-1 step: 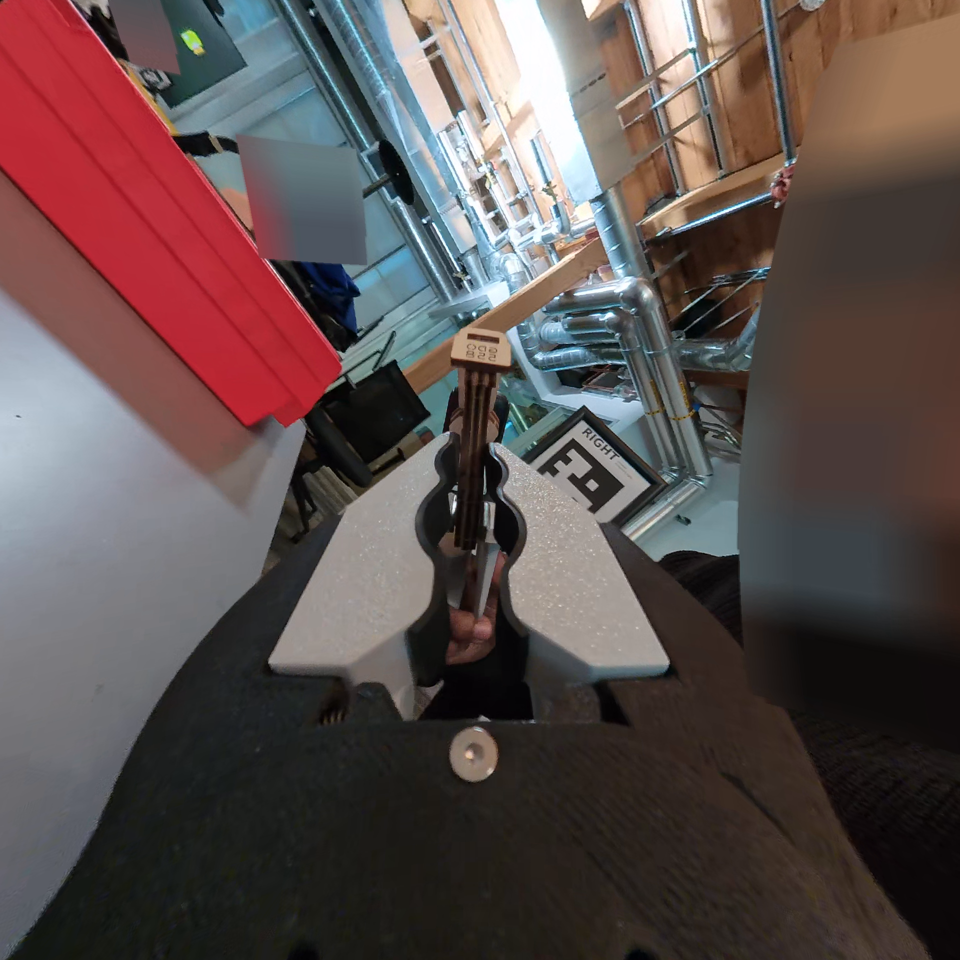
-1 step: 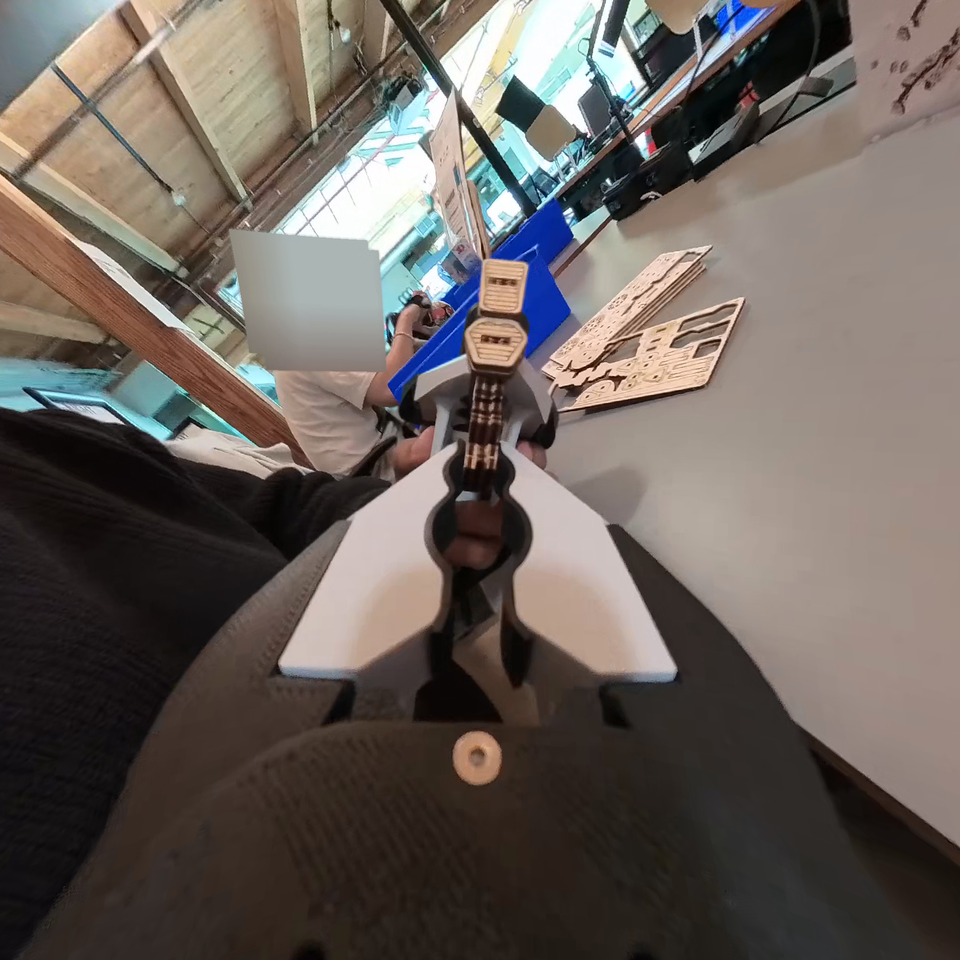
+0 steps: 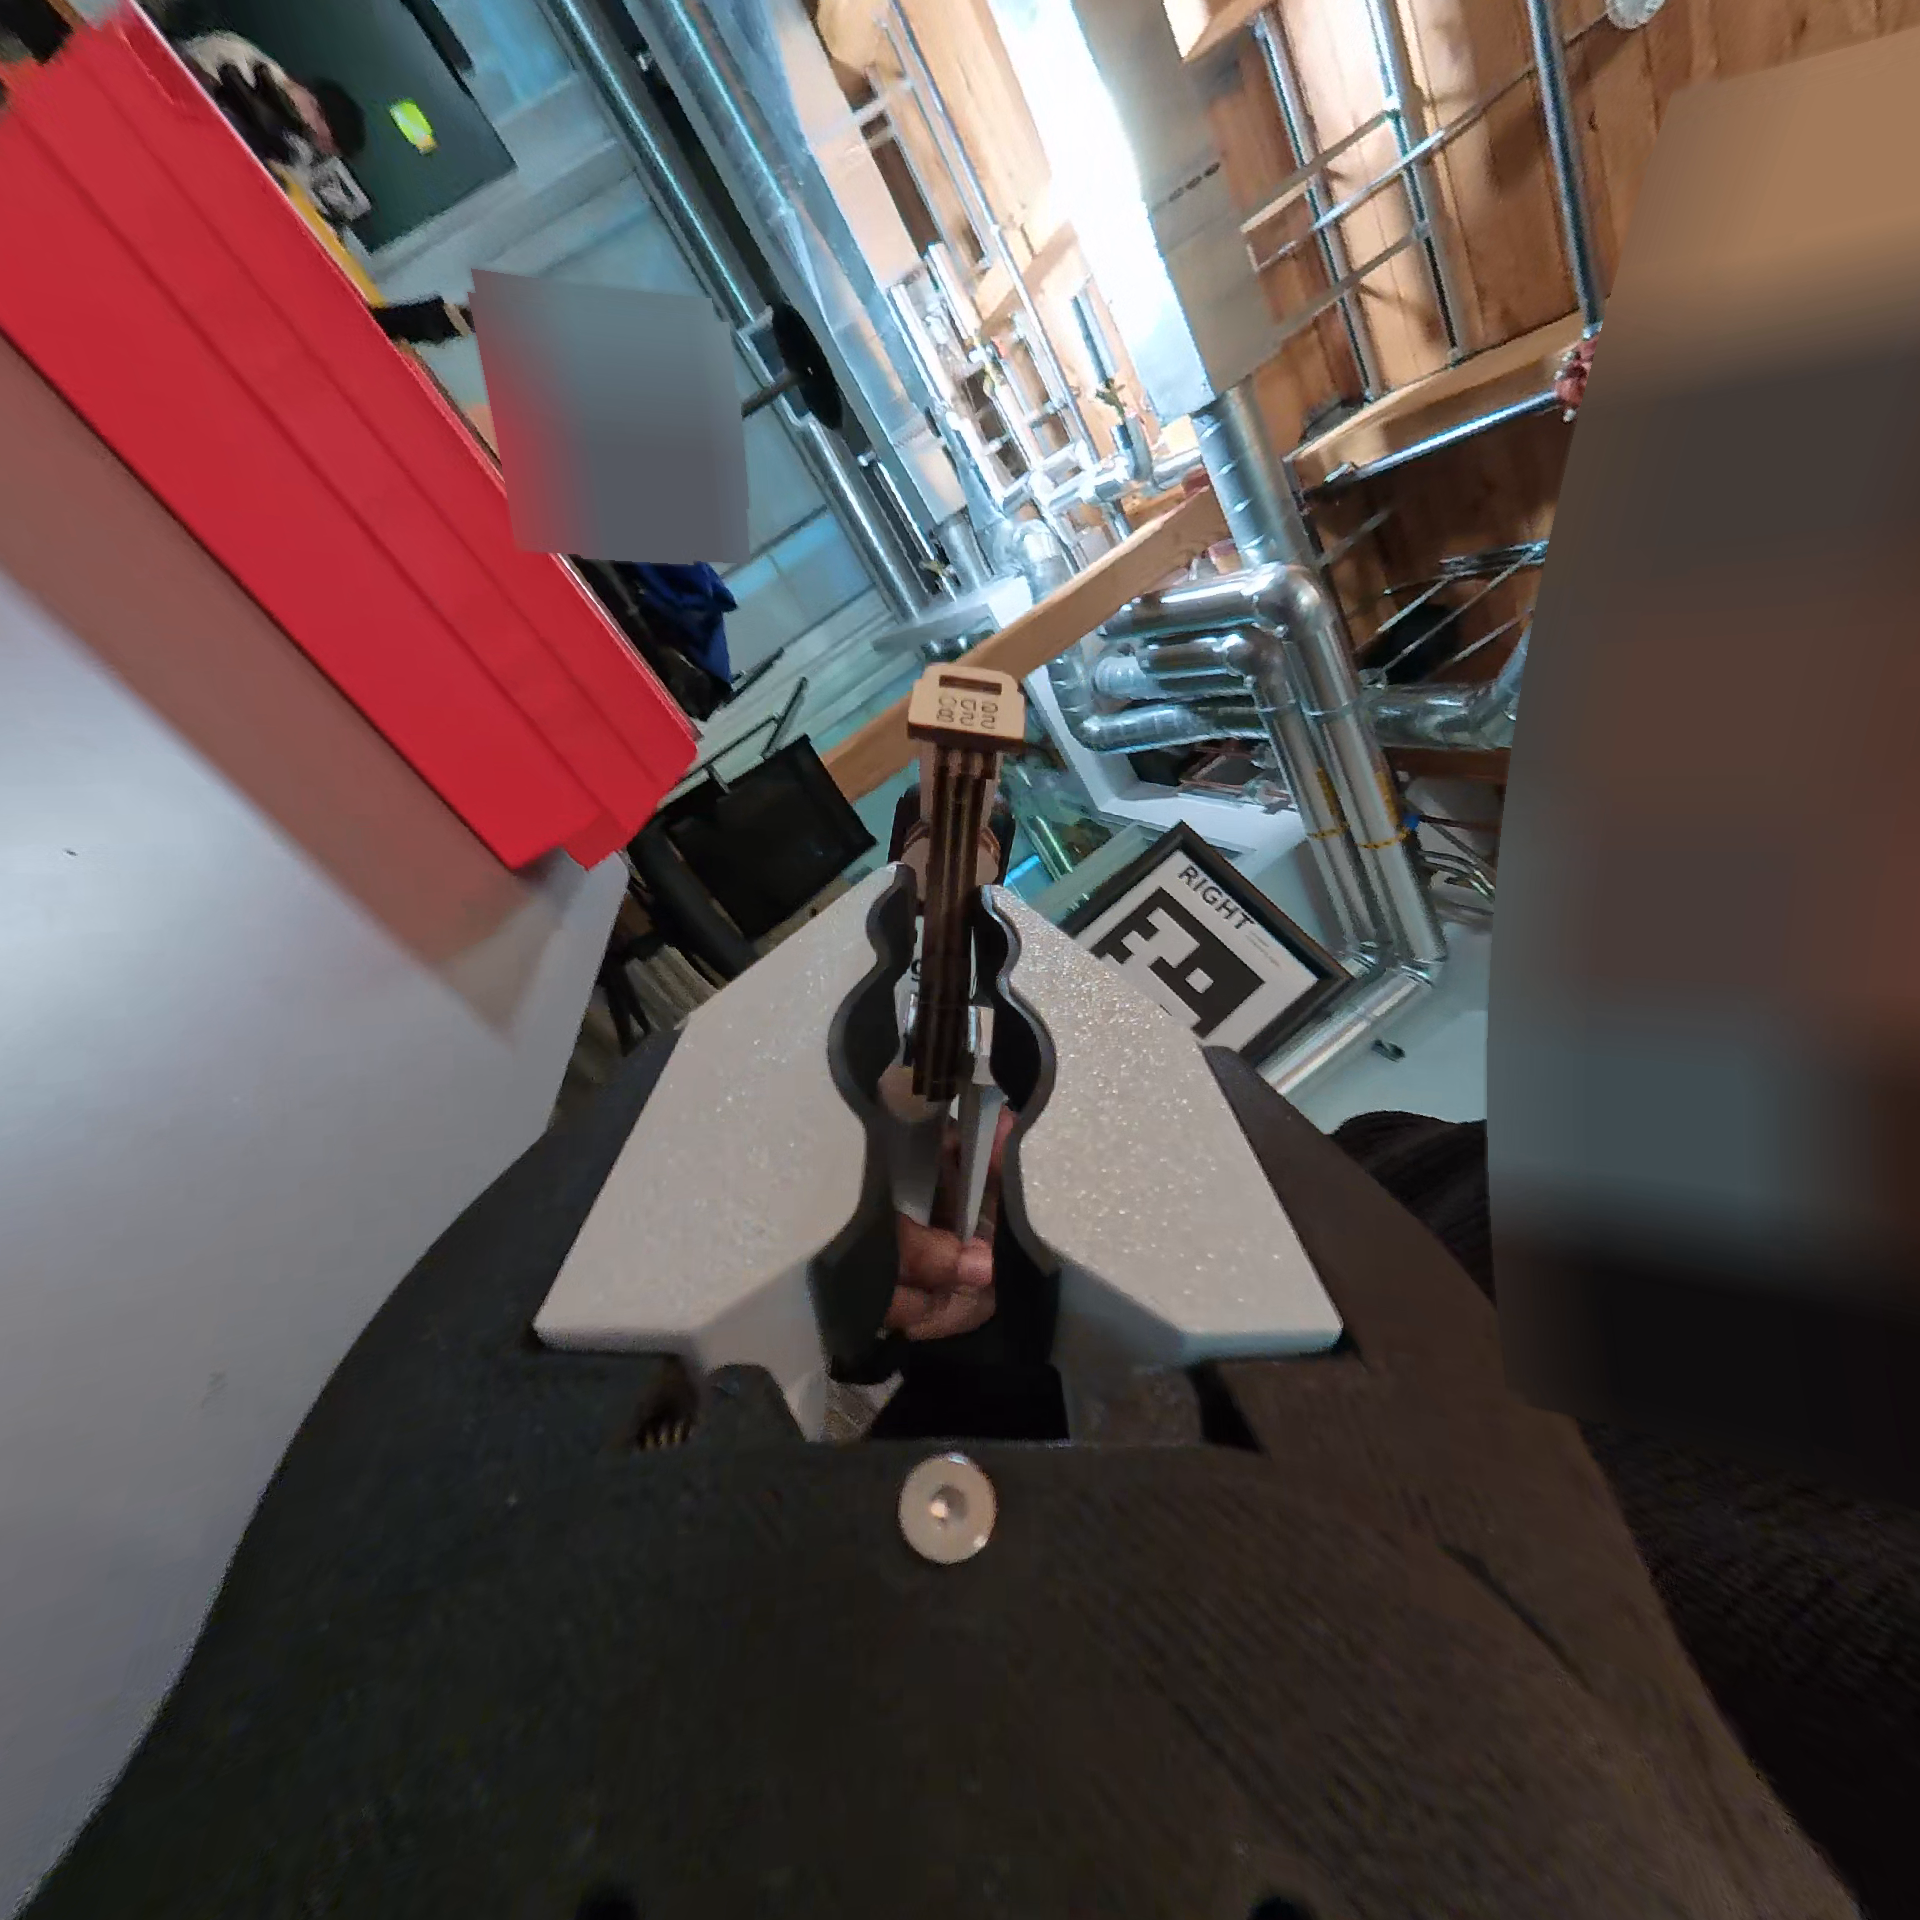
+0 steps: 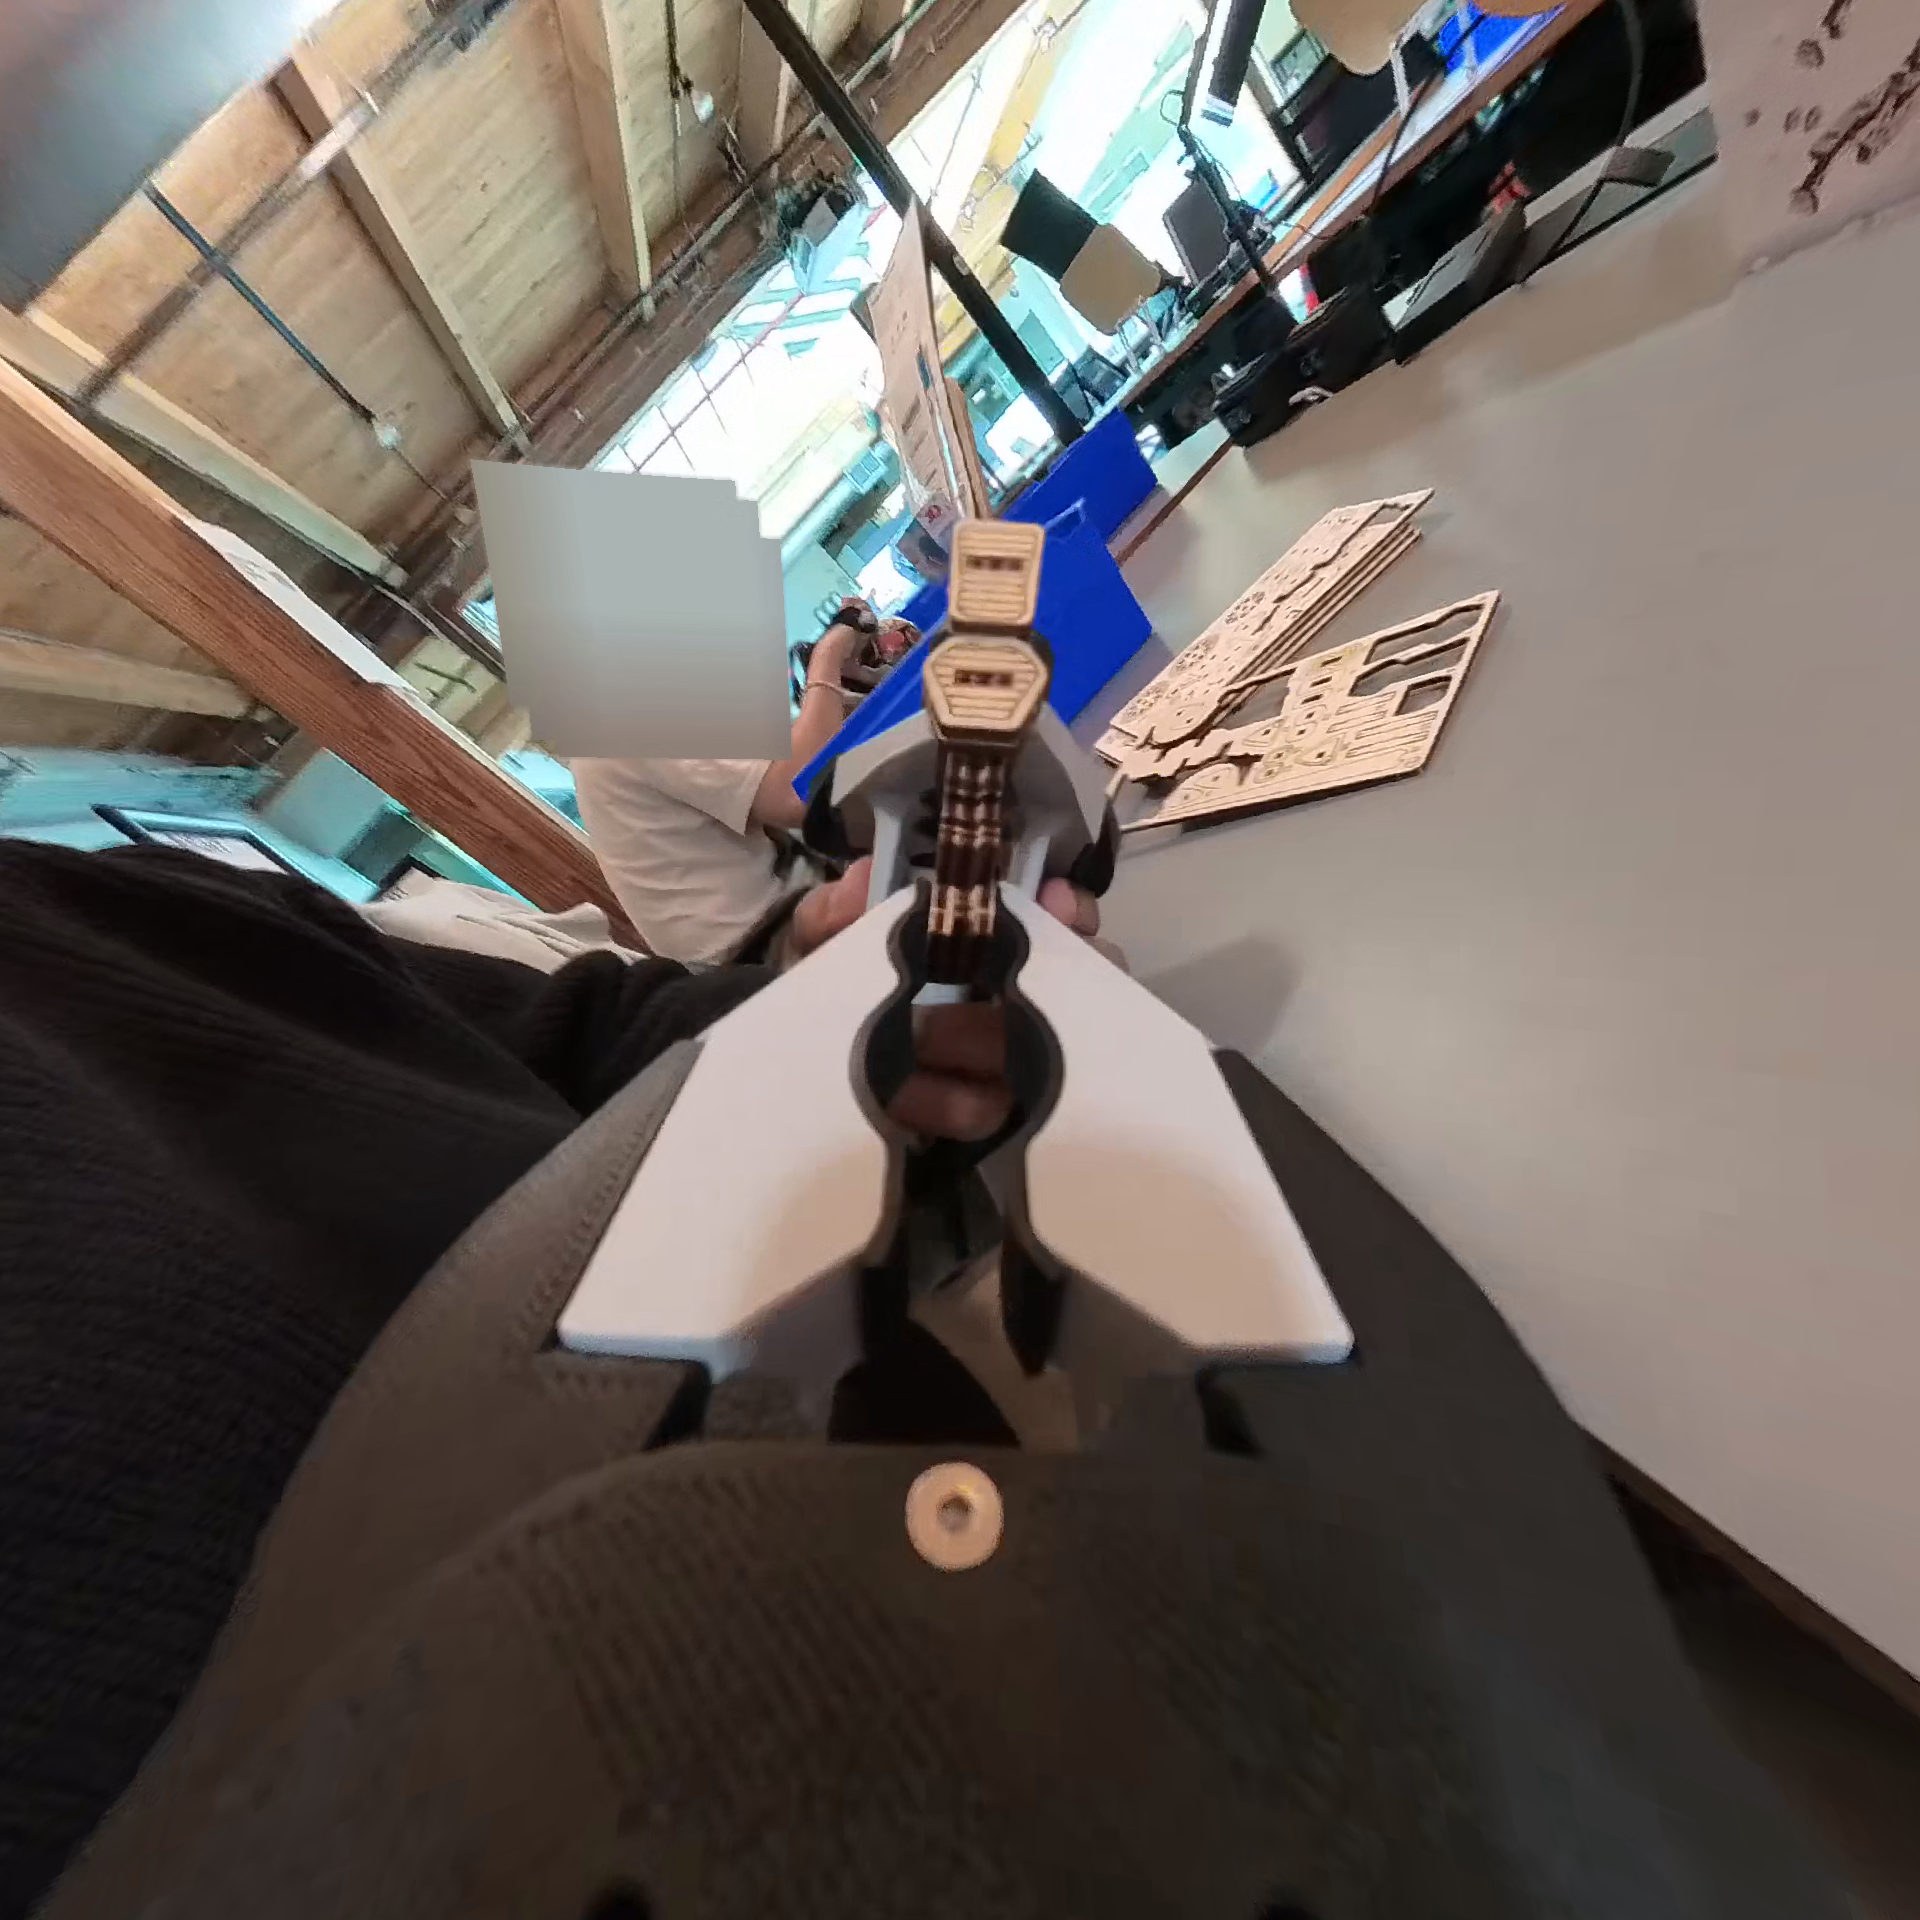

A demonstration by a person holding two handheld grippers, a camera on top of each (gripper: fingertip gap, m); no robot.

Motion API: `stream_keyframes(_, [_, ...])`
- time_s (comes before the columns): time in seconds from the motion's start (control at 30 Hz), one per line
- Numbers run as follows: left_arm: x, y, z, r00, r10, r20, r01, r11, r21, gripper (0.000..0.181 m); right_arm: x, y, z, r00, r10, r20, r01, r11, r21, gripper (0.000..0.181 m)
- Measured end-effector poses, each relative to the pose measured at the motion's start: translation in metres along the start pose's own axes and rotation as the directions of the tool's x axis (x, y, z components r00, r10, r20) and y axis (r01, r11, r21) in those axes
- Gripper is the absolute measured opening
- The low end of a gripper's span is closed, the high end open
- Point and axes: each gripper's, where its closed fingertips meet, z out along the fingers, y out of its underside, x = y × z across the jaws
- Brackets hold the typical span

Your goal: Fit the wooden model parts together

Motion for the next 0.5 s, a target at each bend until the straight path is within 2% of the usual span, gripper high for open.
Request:
stream_keyframes(0.2, [0.0016, -0.0102, -0.0042, 0.999, 0.045, 0.012, -0.046, 0.998, 0.036, 0.011, -0.0022, 0.0021, 0.0004, 0.991, 0.118, 0.067, -0.118, 0.993, 0.000, 0.008])
stream_keyframes(0.37, [0.0020, -0.0109, -0.0052, 0.999, 0.046, 0.010, -0.047, 0.998, 0.041, 0.008, -0.0016, 0.0055, 0.0028, 0.990, 0.124, 0.064, -0.123, 0.992, -0.013, 0.008])
stream_keyframes(0.5, [0.0038, -0.0107, -0.0061, 0.999, 0.031, -0.020, -0.031, 0.999, 0.033, 0.007, -0.0009, 0.0061, 0.0036, 0.997, 0.072, 0.042, -0.072, 0.997, -0.018, 0.008])
